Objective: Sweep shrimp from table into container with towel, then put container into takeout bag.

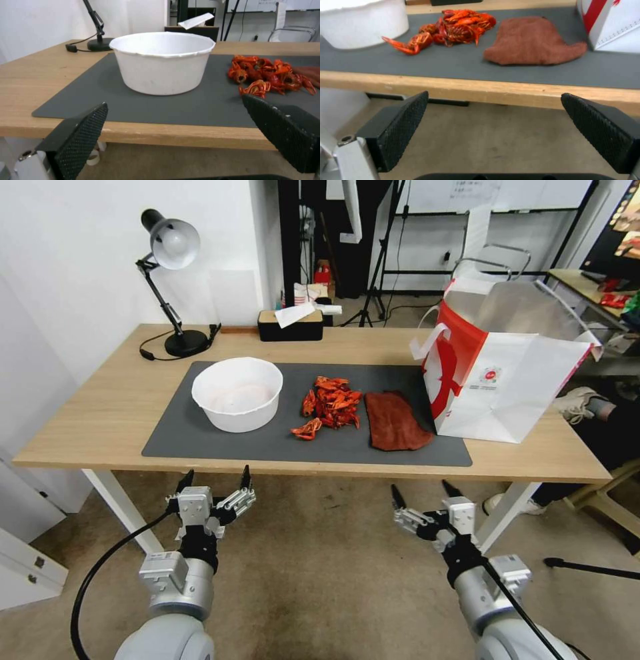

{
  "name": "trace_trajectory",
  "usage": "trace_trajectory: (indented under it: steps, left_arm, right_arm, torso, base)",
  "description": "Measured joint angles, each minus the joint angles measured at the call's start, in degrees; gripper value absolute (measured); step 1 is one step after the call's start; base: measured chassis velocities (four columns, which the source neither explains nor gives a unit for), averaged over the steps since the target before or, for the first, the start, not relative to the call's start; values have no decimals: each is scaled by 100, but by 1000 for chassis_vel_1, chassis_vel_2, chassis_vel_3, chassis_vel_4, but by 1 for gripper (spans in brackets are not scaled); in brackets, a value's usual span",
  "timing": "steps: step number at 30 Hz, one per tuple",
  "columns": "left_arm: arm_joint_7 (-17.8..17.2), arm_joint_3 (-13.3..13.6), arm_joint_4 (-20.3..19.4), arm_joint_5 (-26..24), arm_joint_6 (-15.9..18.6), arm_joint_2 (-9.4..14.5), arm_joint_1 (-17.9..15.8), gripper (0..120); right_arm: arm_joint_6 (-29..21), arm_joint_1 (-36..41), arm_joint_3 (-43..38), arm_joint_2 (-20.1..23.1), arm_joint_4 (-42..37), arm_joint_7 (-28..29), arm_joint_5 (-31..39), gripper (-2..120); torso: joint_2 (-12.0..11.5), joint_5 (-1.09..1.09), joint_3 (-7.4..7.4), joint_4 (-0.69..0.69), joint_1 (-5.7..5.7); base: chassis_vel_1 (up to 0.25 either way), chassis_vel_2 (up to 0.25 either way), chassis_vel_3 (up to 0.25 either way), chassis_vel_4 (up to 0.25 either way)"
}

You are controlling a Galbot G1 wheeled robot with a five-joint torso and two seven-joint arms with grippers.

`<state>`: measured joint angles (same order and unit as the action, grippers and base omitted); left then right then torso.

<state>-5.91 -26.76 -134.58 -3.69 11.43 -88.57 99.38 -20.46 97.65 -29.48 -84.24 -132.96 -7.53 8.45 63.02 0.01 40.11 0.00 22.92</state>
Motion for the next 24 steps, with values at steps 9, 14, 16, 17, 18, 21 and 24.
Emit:
trace_trajectory:
  steps: [9, 14, 16, 17, 18, 21, 24]
  left_arm:
    - [32, -14, -1, 1, -60, 1, 22, 100]
    - [37, -26, -16, 11, -86, -4, 42, 100]
    - [40, -36, -27, 18, -92, -3, 49, 100]
    - [45, -53, -41, 23, -99, 0, 57, 100]
    - [55, -86, -82, 26, -105, 13, 78, 100]
    - [73, -129, -132, 25, -109, 44, 98, 100]
    - [91, -237, -203, -2, -110, 138, 81, 100]
  right_arm:
    - [163, -147, -78, 8, 79, 173, 330, 100]
    - [236, -152, -92, 9, 97, 249, 382, 100]
    - [245, -156, -100, 12, 97, 268, 399, 100]
    - [264, -160, -109, 17, 97, 293, 434, 100]
    - [305, -165, -127, 26, 96, 320, 481, 100]
    - [323, -169, -144, 40, 86, 355, 543, 100]
    - [335, -183, -163, 73, 65, 435, 665, 100]
  torso:
    - [0, -1, 0, 0, 0]
    - [0, -1, 0, 0, 0]
    - [0, -1, -1, 0, 0]
    - [0, -1, 0, 0, 0]
    - [0, -1, -1, 0, 0]
    - [0, 0, 0, 0, 0]
    - [0, -1, -1, 1, 0]
  base:
    - [0, 0, 0, 0]
    - [0, 0, 0, 0]
    - [0, 0, 0, 0]
    - [0, 0, 0, 0]
    - [0, 0, 0, 0]
    - [0, 0, 0, 0]
    - [0, 0, 0, 0]
